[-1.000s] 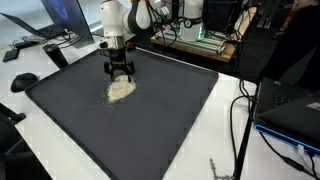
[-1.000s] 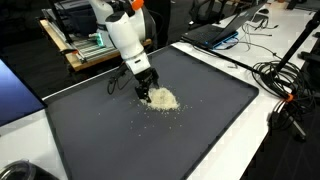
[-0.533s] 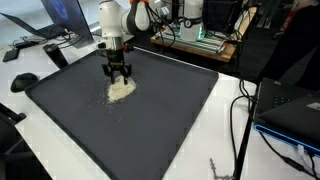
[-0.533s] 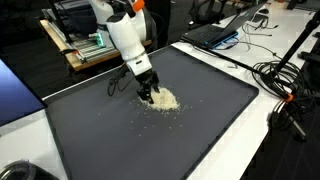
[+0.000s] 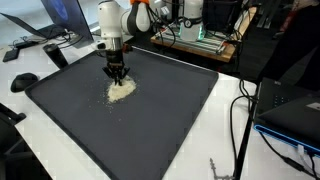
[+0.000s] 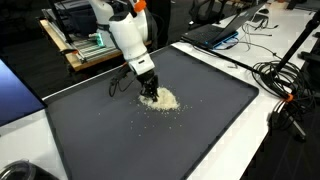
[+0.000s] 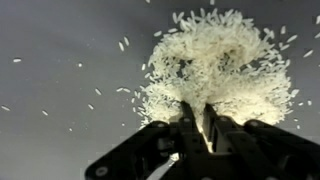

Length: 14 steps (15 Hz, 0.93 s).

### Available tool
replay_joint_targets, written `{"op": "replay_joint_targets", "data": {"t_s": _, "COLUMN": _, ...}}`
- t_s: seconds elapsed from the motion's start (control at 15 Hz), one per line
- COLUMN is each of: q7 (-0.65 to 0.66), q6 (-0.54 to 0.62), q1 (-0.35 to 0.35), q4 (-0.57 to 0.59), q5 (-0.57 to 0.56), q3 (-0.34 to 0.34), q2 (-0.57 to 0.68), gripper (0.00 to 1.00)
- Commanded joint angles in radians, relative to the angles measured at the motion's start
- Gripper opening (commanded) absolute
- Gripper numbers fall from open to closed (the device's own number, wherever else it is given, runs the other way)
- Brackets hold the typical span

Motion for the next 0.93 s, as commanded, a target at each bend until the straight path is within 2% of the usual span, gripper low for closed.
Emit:
{"op": "replay_joint_targets", "data": {"t_s": 0.0, "q7": 0.020, "q6": -0.016, "q1": 0.022, "q4": 0.002, "q5": -0.040, "q3": -0.023, "q2": -0.010, "gripper": 0.01}}
{"op": "replay_joint_targets", "data": {"t_s": 0.13, "q7": 0.015, "q6": -0.019, "q1": 0.018, "q4": 0.001, "q5": -0.047, "q3": -0.019, "q2": -0.011, "gripper": 0.04}}
{"op": "replay_joint_targets", "data": {"t_s": 0.73, "q7": 0.017, "q6": -0.016, "q1": 0.024, "q4": -0.005, "q5": -0.058, "q3": -0.026, "q2": -0.017, "gripper": 0.04}}
{"op": "replay_joint_targets", "data": {"t_s": 0.8, "q7": 0.019, "q6": -0.017, "q1": 0.026, "q4": -0.005, "q5": -0.059, "q3": -0.029, "q2": -0.019, "gripper": 0.21}}
{"op": "replay_joint_targets", "data": {"t_s": 0.87, "q7": 0.020, "q6": -0.018, "q1": 0.027, "q4": -0.005, "q5": -0.060, "q3": -0.030, "q2": -0.019, "gripper": 0.33}}
